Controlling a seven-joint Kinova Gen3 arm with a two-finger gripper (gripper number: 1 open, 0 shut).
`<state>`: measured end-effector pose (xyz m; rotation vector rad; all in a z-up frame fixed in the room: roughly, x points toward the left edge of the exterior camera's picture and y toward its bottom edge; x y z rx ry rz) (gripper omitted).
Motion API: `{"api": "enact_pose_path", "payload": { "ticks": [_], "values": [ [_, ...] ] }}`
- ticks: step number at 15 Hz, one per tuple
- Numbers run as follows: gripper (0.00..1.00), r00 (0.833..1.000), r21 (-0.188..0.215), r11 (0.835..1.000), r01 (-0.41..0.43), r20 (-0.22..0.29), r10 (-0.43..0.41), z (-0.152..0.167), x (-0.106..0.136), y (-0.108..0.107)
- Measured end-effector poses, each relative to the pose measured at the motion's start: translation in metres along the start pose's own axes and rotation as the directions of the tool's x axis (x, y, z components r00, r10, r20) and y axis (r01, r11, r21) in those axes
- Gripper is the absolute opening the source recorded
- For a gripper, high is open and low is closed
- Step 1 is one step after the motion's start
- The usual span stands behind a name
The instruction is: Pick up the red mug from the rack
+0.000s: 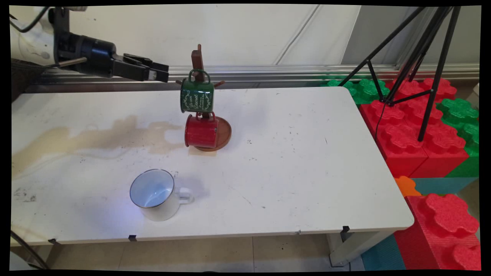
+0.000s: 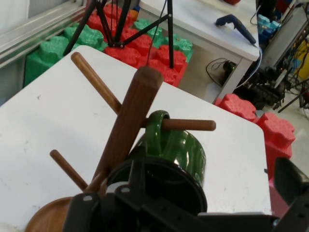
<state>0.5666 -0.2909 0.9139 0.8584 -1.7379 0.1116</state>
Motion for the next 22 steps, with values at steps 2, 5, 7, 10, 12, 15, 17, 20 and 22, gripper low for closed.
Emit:
{"api": "enact_pose_path", "payload": {
  "ticks": [2,5,7,10,12,15,17,20,22],
  "values": [
    [1.00,0.999,0.001,1.000,-0.031,0.007,0.031,-0.010,0.001,-0.001],
    [1.00,0.997,-0.004,0.997,-0.074,0.019,0.074,-0.026,0.002,-0.004],
    [1.00,0.993,-0.009,0.994,-0.110,0.033,0.110,-0.041,0.001,-0.007],
    [1.00,0.988,-0.018,0.989,-0.149,0.047,0.150,-0.060,-0.002,-0.010],
    [1.00,0.983,-0.022,0.985,-0.173,0.057,0.174,-0.072,-0.004,-0.012],
    [1.00,0.975,-0.019,0.978,-0.206,0.075,0.207,-0.092,-0.008,-0.017],
    [1.00,0.970,-0.017,0.974,-0.225,0.088,0.226,-0.104,-0.011,-0.018],
    [1.00,0.963,-0.019,0.969,-0.247,0.109,0.247,-0.122,-0.017,-0.020],
    [1.00,0.959,-0.019,0.967,-0.255,0.120,0.256,-0.130,-0.021,-0.021]
  ]
}}
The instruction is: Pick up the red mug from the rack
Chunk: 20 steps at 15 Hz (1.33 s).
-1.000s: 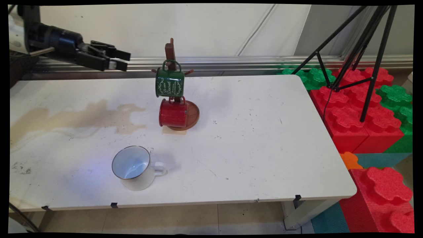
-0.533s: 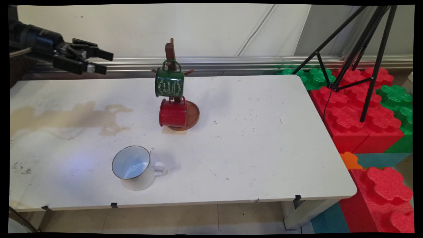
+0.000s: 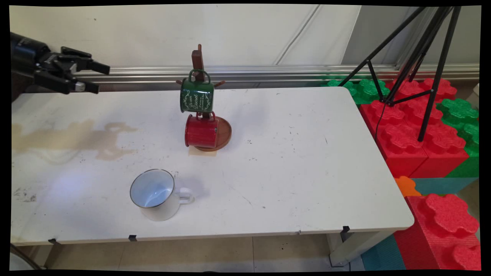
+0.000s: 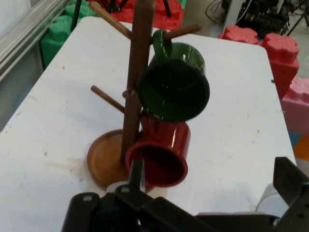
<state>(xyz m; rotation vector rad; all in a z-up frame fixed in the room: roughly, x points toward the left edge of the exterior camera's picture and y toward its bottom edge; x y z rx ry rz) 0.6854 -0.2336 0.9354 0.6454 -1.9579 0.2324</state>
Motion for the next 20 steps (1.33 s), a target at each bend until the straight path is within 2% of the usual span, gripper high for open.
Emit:
{"api": "enact_pose_path", "payload": {
  "ticks": [11,20],
  "values": [
    [1.00,0.999,-0.003,1.000,-0.028,0.037,0.028,-0.028,-0.016,0.000],
    [1.00,0.999,-0.010,0.999,-0.031,0.043,0.032,-0.009,-0.023,-0.005]
  ]
}}
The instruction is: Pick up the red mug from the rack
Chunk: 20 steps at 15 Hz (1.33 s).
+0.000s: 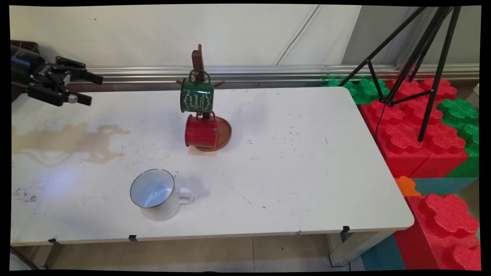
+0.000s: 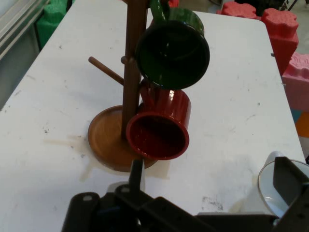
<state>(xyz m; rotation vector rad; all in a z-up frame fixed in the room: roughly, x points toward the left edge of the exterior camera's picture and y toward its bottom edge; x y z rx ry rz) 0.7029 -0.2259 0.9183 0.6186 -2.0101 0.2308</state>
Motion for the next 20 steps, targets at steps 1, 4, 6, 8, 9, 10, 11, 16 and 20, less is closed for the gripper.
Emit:
{"api": "enact_pose_path", "payload": {
  "ticks": [1,4,6,8,9,10,11,16,20],
  "values": [
    [1.00,1.000,-0.001,1.000,0.000,0.000,0.000,0.005,-0.002,-0.001],
    [1.00,1.000,-0.006,1.000,0.000,-0.002,0.000,0.016,-0.006,-0.002],
    [1.00,1.000,-0.010,1.000,0.000,-0.005,0.000,0.026,-0.009,-0.002],
    [1.00,1.000,-0.013,1.000,0.000,-0.008,-0.001,0.036,-0.014,-0.003],
    [1.00,1.000,-0.013,1.000,0.002,-0.010,-0.002,0.041,-0.017,-0.004],
    [1.00,1.000,-0.015,1.000,0.001,-0.012,-0.001,0.048,-0.020,-0.004],
    [1.00,1.000,-0.018,1.000,-0.001,-0.014,0.001,0.054,-0.023,-0.005],
    [1.00,1.000,-0.043,0.999,-0.020,-0.019,0.019,0.080,-0.040,-0.008],
    [1.00,0.999,-0.058,0.998,-0.031,-0.022,0.030,0.096,-0.051,-0.010]
  ]
}}
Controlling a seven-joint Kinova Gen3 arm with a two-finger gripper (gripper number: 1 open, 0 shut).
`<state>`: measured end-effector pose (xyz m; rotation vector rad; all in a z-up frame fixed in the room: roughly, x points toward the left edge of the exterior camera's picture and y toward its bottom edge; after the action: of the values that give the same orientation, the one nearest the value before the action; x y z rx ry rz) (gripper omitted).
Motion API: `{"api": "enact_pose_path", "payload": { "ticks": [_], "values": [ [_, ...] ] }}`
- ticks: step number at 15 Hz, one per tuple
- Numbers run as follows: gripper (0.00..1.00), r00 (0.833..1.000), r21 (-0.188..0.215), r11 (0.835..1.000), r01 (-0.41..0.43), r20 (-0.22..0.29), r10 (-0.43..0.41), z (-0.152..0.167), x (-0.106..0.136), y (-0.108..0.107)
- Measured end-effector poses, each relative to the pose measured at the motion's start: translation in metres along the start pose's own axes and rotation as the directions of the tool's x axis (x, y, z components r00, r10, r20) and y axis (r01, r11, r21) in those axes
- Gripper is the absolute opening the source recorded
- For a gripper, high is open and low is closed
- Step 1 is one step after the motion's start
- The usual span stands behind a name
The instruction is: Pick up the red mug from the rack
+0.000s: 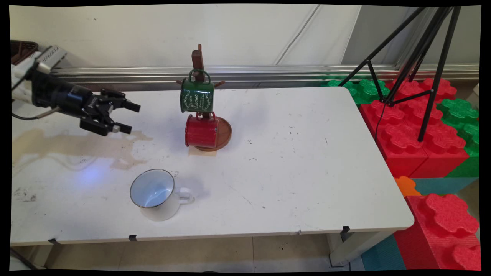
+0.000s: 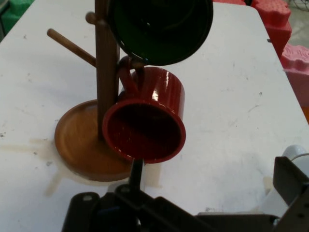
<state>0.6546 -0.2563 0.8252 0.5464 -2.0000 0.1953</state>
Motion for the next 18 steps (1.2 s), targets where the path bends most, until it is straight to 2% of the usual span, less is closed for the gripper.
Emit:
{"api": "enact_pose_path", "payload": {
  "ticks": [7,18],
  "values": [
    [1.00,1.000,-0.025,1.000,-0.006,-0.009,0.006,0.026,-0.017,-0.004],
    [1.00,0.999,-0.043,0.999,0.005,-0.043,-0.007,0.072,-0.029,-0.014]
  ]
}}
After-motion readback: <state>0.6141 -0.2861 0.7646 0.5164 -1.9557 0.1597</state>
